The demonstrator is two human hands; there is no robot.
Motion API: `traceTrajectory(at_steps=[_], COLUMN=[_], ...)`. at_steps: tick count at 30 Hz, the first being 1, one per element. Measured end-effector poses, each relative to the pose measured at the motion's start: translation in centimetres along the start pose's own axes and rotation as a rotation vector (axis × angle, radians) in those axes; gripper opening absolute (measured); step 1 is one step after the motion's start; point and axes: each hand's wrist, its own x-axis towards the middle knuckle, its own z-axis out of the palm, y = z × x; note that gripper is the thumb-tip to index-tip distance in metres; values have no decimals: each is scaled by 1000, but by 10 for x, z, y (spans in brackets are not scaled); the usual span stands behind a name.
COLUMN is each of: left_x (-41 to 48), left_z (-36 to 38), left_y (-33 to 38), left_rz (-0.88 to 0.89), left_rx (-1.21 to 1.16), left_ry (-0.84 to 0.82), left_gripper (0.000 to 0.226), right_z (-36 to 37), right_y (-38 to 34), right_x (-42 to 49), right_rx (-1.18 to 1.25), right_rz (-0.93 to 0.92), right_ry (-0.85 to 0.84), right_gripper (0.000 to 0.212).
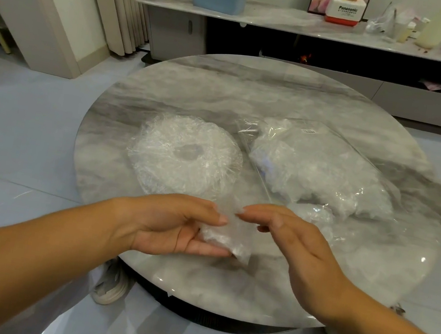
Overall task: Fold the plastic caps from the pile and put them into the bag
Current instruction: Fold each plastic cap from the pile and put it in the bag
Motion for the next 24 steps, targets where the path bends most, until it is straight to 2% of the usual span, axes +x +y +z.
traceTrajectory(at_steps=[1, 3, 5, 6, 9, 12, 14, 16, 19, 21, 24], left_x=[-1, -2, 1, 3, 7, 10, 12, 14, 18, 22, 29], left_z=[-1, -3, -3, -2, 6, 11, 17, 28, 48, 63, 86], left_y=[2, 4, 4, 4, 1, 4, 10, 16, 18, 17, 13], left_rz=[4, 8, 6, 14, 70, 137, 210, 297, 417, 467, 500], left_rx=[-50, -118, -123, -96, 39, 54, 53, 128, 265, 362, 477], left_ry=[-42, -77, -25, 11, 114, 190, 222, 276, 321, 306, 258], left_gripper=[34, 55, 76, 78, 56, 41, 37, 35, 36, 38, 37], right_z=[0, -1, -2, -3, -5, -8, -10, -15, -25, -36, -57], right_y=[1, 2, 1, 0, -1, -4, -7, -12, -20, -26, -27], right_x=[-2, -5, -9, -10, -15, -18, -17, -12, -6, -9, -19], right_rx=[-56, -169, -273, -316, -317, -250, -163, 60, 389, 437, 363], right_rz=[-40, -123, -171, -180, -149, -117, -46, 113, 338, 377, 322], right_ry=[-6, -41, -106, -142, -224, -116, 20, 115, 138, 170, 253], right_gripper=[50, 53, 51, 47, 43, 45, 43, 46, 53, 59, 59])
